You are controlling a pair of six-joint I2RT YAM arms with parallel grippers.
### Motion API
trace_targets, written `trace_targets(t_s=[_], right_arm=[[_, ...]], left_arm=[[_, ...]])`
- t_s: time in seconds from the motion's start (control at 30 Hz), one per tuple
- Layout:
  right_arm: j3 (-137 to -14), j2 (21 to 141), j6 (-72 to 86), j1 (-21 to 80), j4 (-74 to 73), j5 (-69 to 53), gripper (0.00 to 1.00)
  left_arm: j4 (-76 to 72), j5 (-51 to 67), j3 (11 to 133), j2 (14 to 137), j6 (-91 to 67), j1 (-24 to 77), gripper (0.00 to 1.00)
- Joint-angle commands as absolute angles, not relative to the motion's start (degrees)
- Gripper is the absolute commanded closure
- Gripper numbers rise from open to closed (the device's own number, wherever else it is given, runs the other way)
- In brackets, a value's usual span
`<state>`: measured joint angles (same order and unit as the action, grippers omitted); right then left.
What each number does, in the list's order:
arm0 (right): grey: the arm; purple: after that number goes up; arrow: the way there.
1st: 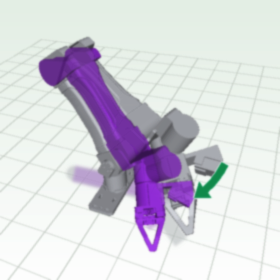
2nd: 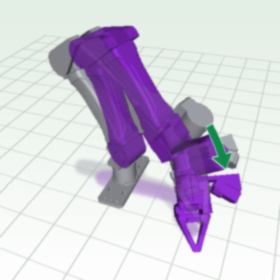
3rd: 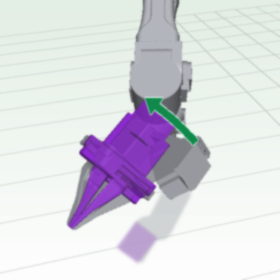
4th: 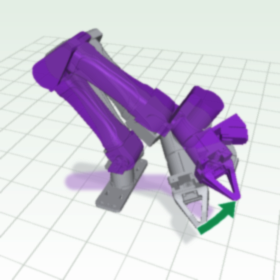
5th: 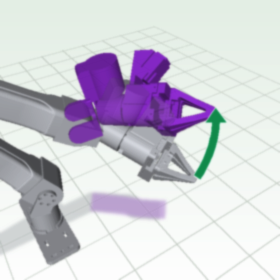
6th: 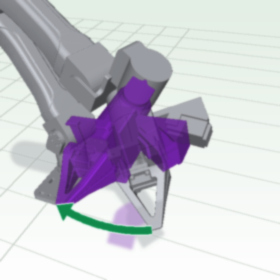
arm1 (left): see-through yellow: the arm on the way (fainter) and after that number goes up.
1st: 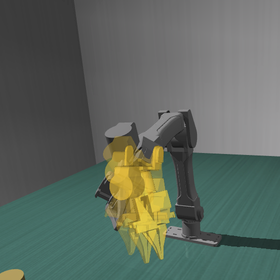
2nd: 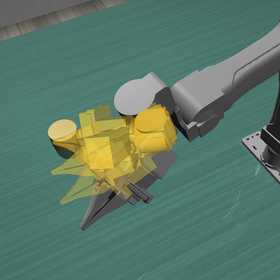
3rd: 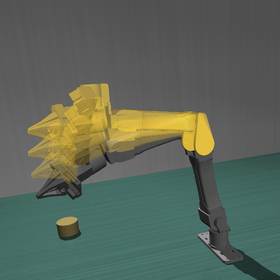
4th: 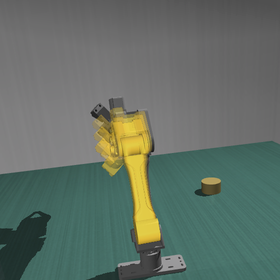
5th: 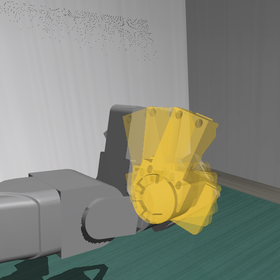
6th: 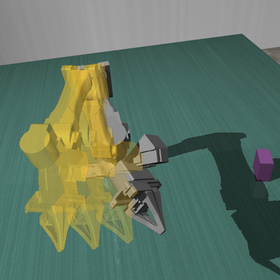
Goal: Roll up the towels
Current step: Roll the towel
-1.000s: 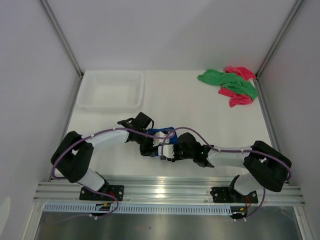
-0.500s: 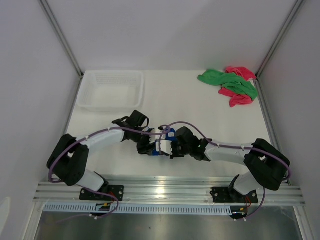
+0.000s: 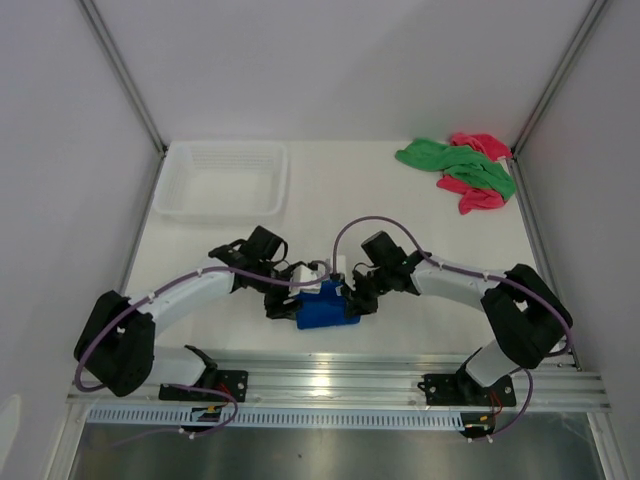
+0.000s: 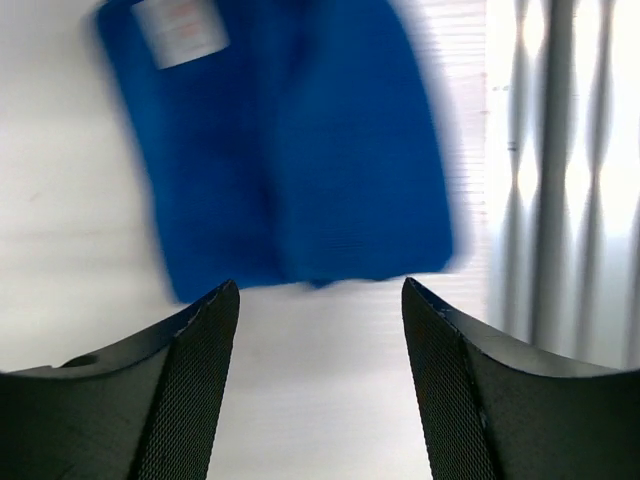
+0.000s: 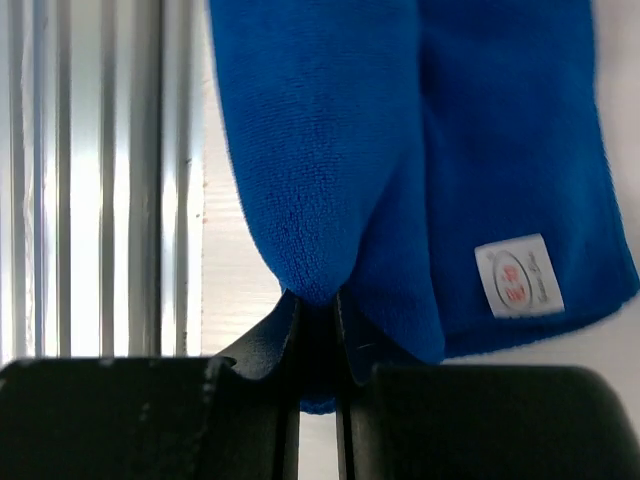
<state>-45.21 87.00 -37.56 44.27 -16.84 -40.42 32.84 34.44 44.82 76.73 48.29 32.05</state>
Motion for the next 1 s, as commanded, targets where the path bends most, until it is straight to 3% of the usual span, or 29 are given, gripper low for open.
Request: trace_targets(t_s=[0.0,0.2,0.23,0.27,0.47,0.7,0.97], right_arm=[[-50.5,90.6,-27.2,38.4,-17.7,-46.1,1.0],[-54.0,95.4,-24.7,36.0,-20.6,-49.2,1.0],[-54.3,95.7,-24.8,35.9,-20.7,-49.3,1.0],[-54.7,95.8,-24.8,35.9,-20.6,-49.6,1.0],[-54.9,96.0,-24.3,35.5,-20.0,-51.1,1.0],[-54.8,96.8,-22.8,34.2,-18.5,-54.7,1.0],[-55.4,97.5,-22.7,33.8,-18.1,-55.4,1.0]], left_arm=[[40.7,43.4,46.2,73.0,56.3,34.6,0.3],[44.8,46.3,50.1,72.2,56.3,34.7,0.3],[44.5,46.0,49.9,72.2,55.6,34.7,0.1],[41.9,45.3,49.7,72.3,54.9,34.9,0.02],[28.8,35.8,47.3,73.9,49.1,35.1,0.02],[25.2,35.4,44.0,77.4,54.3,36.2,0.02],[27.3,36.1,46.8,82.5,52.9,37.2,0.11]])
